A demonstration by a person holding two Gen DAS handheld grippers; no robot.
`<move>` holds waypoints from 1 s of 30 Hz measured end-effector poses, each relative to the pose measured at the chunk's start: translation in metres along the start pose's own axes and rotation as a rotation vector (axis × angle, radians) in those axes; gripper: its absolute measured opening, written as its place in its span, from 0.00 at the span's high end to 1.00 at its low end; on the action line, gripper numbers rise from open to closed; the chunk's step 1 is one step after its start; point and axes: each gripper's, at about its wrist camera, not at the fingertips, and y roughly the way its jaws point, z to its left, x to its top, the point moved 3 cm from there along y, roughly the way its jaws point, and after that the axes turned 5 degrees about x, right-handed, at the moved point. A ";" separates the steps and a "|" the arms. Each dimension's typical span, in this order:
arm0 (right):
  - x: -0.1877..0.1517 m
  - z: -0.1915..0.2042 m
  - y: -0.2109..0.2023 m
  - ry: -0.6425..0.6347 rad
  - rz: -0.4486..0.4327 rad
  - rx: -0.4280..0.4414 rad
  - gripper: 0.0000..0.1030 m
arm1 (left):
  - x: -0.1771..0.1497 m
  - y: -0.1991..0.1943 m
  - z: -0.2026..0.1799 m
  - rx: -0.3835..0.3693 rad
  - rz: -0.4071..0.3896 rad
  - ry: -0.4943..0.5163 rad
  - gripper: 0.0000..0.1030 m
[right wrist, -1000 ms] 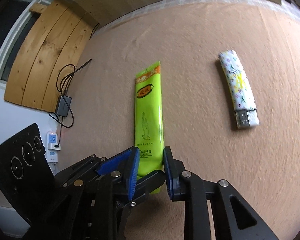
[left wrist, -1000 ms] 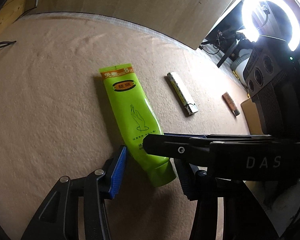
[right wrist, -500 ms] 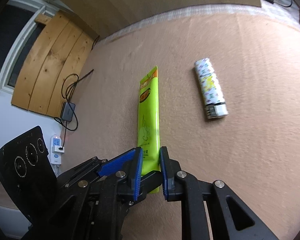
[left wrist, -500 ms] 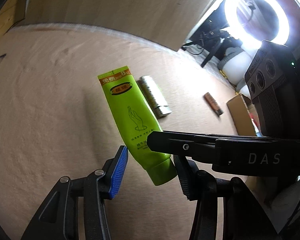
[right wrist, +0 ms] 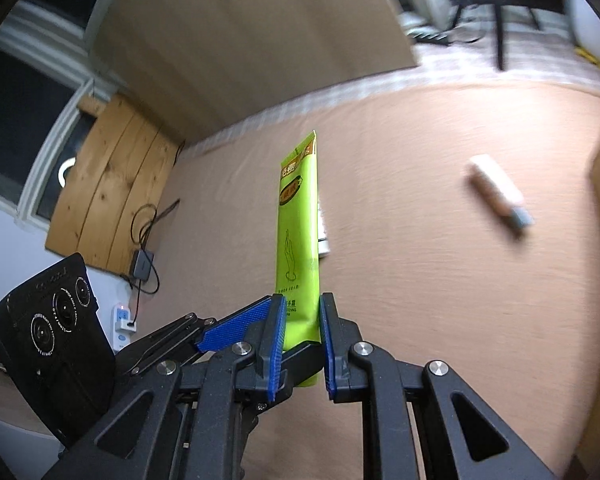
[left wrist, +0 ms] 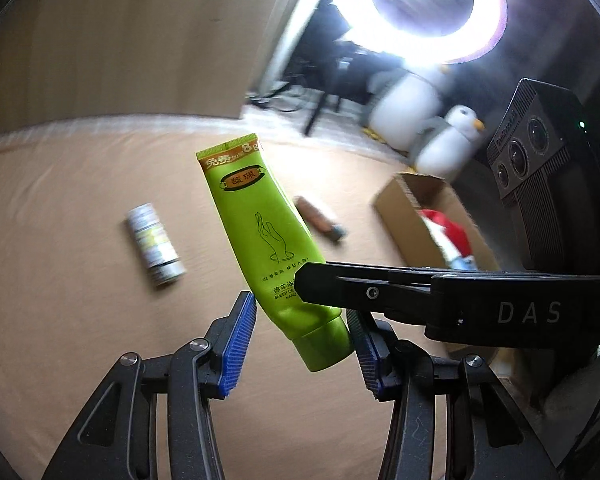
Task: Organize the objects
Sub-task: 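Lift the green tube with the right tool into the box and release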
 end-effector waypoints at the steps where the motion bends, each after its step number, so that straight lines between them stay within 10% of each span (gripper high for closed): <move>1: 0.000 -0.007 -0.012 0.006 -0.017 -0.008 0.85 | 0.003 0.004 -0.014 -0.015 0.000 0.014 0.51; 14: -0.014 -0.106 -0.143 0.107 -0.170 -0.103 0.85 | 0.023 0.057 -0.175 -0.154 0.026 0.155 0.51; 30: -0.042 -0.194 -0.220 0.201 -0.241 -0.175 0.85 | 0.021 0.110 -0.280 -0.229 0.083 0.260 0.51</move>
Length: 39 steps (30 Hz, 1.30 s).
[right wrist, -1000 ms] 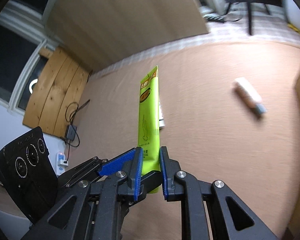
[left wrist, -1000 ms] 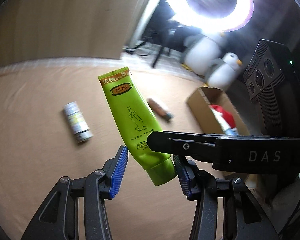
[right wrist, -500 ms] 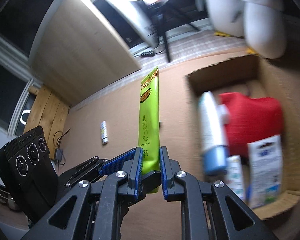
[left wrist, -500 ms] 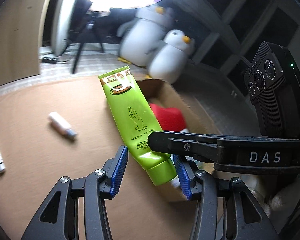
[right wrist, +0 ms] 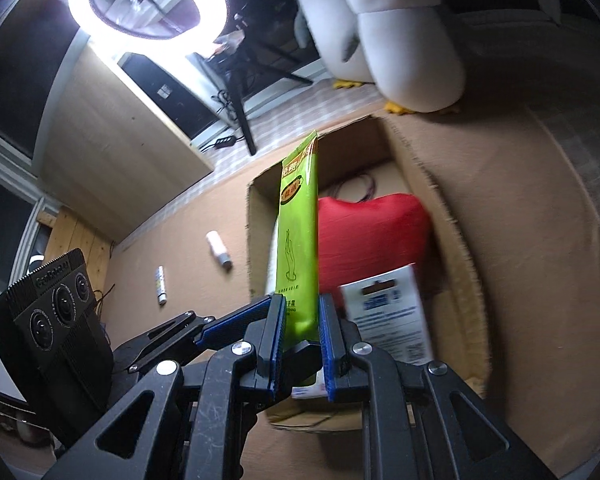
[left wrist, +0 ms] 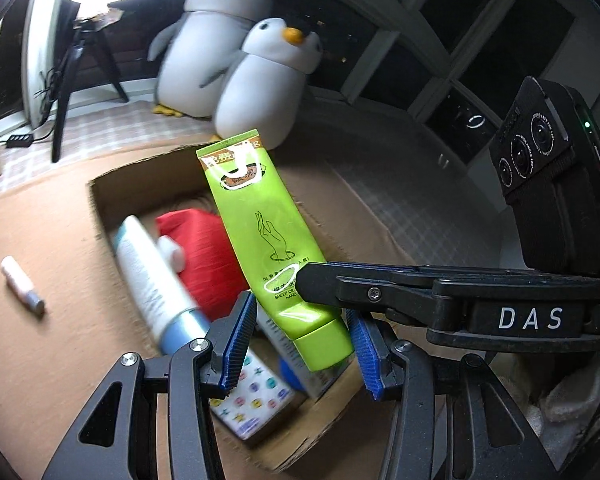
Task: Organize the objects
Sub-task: 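Lift the green tube with the right tool into the box and release, then withdraw the right tool to the patterned white cylinder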
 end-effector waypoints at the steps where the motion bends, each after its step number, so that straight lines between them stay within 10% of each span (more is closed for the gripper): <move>1: 0.000 0.000 -0.002 -0.003 -0.002 -0.007 0.85 | 0.001 0.002 -0.004 -0.003 0.004 0.008 0.51; 21: -0.004 0.001 0.006 -0.012 -0.050 -0.045 0.66 | -0.011 -0.026 0.033 0.076 -0.003 -0.030 0.44; 39: -0.029 0.080 0.036 -0.169 -0.061 -0.059 0.46 | -0.060 -0.131 0.108 0.329 -0.052 -0.051 0.36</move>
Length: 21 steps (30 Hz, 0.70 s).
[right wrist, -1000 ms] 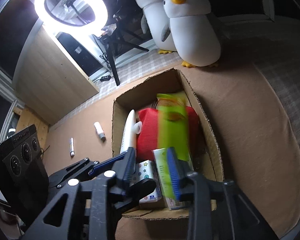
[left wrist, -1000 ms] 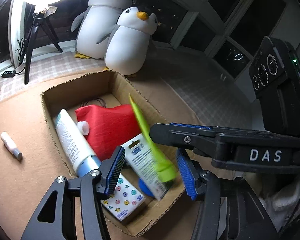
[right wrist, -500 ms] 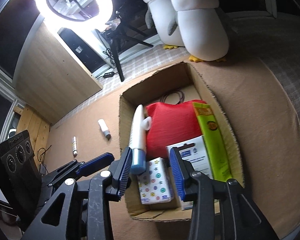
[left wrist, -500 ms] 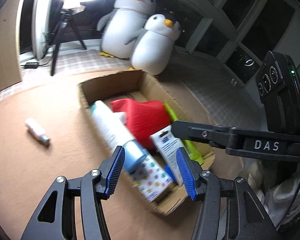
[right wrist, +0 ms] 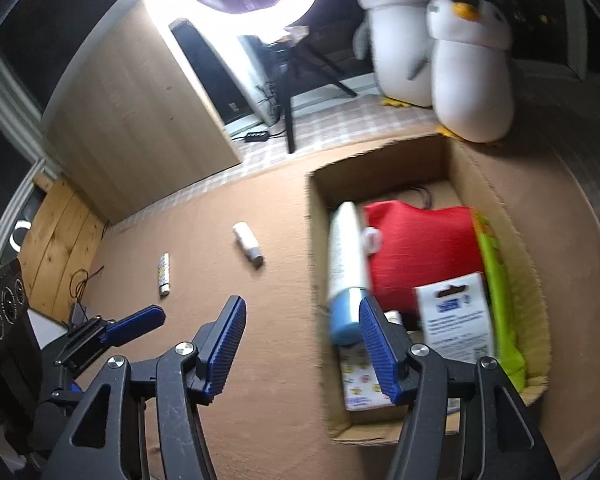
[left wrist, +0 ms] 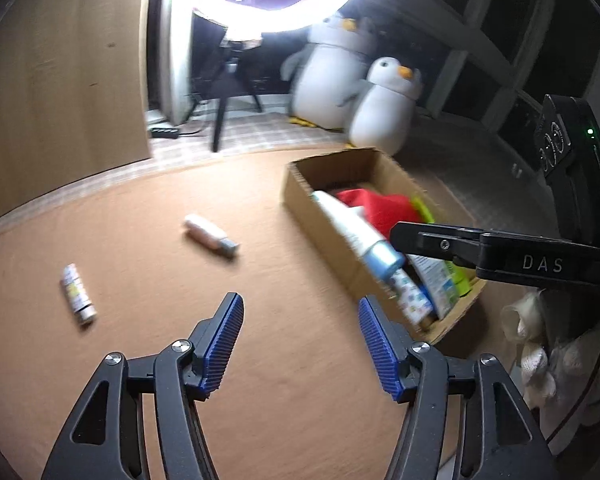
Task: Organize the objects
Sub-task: 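Withdraw the right tool to the patterned white cylinder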
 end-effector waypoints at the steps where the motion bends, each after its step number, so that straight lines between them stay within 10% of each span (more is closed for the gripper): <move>1: 0.000 0.007 0.003 -0.010 -0.001 0.005 0.46 | -0.003 -0.004 0.009 0.007 -0.003 -0.011 0.34; 21: -0.009 0.129 0.093 -0.164 0.082 0.090 0.45 | -0.073 -0.030 0.177 0.151 0.060 -0.237 0.31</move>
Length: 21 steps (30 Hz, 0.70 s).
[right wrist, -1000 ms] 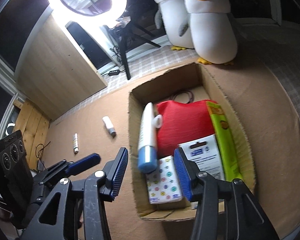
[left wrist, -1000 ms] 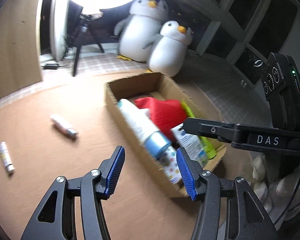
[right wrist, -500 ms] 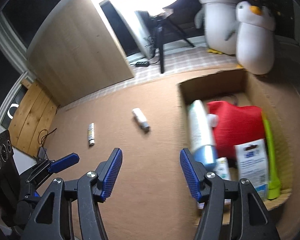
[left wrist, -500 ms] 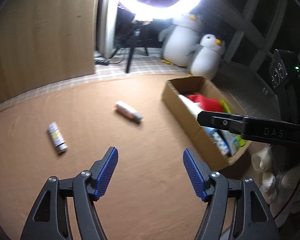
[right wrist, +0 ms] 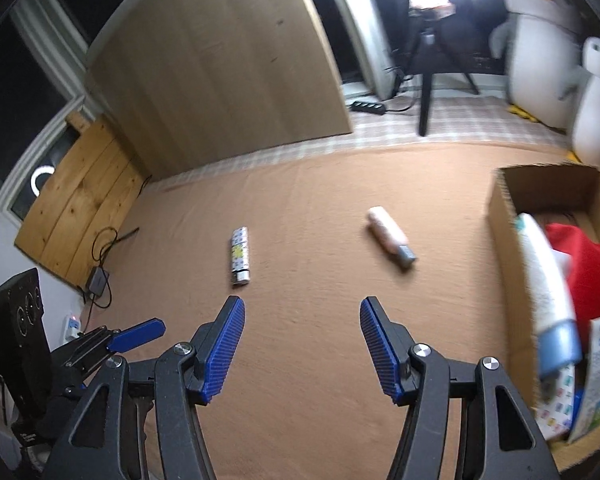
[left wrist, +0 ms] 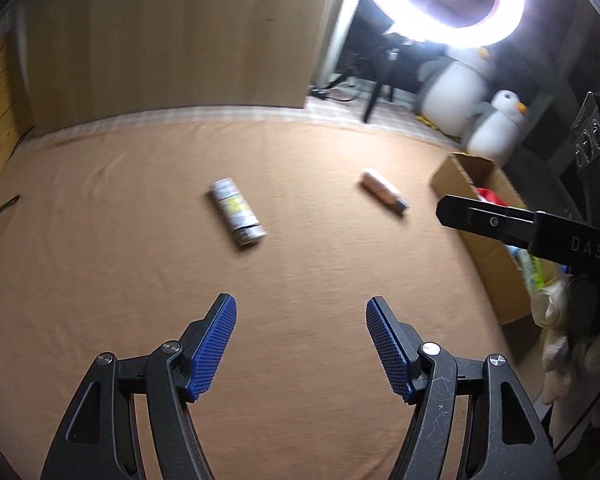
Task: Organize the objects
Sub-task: 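Withdraw the right tool to the patterned white cylinder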
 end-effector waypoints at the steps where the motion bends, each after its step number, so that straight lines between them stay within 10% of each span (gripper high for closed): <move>1: 0.001 0.006 0.007 -0.017 0.010 -0.009 0.45 | -0.001 0.001 0.008 0.006 0.003 -0.010 0.31; 21: 0.027 0.078 0.143 -0.189 0.220 -0.054 0.51 | -0.016 0.016 0.091 0.044 0.038 -0.127 0.31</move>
